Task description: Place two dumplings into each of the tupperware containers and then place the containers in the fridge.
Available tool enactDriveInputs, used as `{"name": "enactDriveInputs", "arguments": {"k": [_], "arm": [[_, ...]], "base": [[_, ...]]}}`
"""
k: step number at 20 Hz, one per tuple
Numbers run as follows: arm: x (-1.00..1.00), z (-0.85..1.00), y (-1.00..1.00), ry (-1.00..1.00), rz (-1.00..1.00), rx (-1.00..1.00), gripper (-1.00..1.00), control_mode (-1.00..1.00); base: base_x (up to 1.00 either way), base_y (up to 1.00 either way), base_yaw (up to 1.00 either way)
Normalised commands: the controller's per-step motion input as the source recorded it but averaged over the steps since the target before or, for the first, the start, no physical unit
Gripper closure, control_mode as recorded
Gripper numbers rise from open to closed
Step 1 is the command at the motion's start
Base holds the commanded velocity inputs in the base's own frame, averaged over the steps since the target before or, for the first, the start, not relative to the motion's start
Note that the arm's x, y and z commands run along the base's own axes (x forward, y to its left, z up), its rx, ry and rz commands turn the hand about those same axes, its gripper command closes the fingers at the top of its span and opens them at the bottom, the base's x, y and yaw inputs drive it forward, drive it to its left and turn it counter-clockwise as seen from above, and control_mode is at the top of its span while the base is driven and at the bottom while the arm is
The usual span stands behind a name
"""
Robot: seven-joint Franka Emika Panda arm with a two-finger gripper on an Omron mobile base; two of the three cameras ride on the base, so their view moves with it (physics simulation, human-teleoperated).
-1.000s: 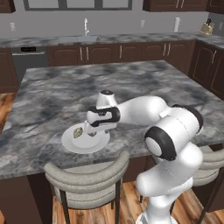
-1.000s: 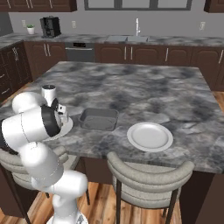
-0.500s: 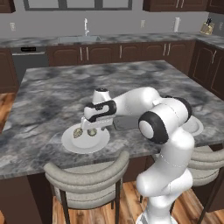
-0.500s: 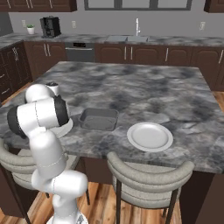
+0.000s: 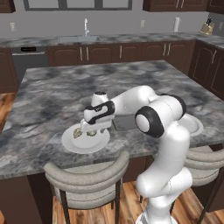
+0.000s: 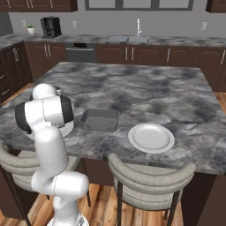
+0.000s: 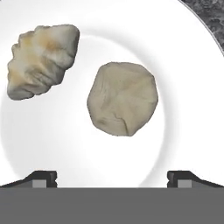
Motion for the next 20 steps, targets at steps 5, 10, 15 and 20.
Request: {"name": "enactDriveInputs", "arguments": {"k": [5, 10, 15, 20], "arm": [[0.39, 0.00, 0.06, 0.00, 0.00, 0.00, -1.00, -1.00], [0.27, -0.06, 0.12, 0.00, 0.00, 0.00, -1.00, -1.00], [0.04, -0.19, 0.01, 0.00, 0.00, 0.00, -1.00, -1.00], [0.07, -0.30, 0.00, 0.00, 0.00, 0.00, -1.00, -1.00]], "base": [[0.00, 0.00, 0.00], [0.00, 0.00, 0.00], [0.00, 0.00, 0.00], [0.00, 0.00, 0.00]]}}
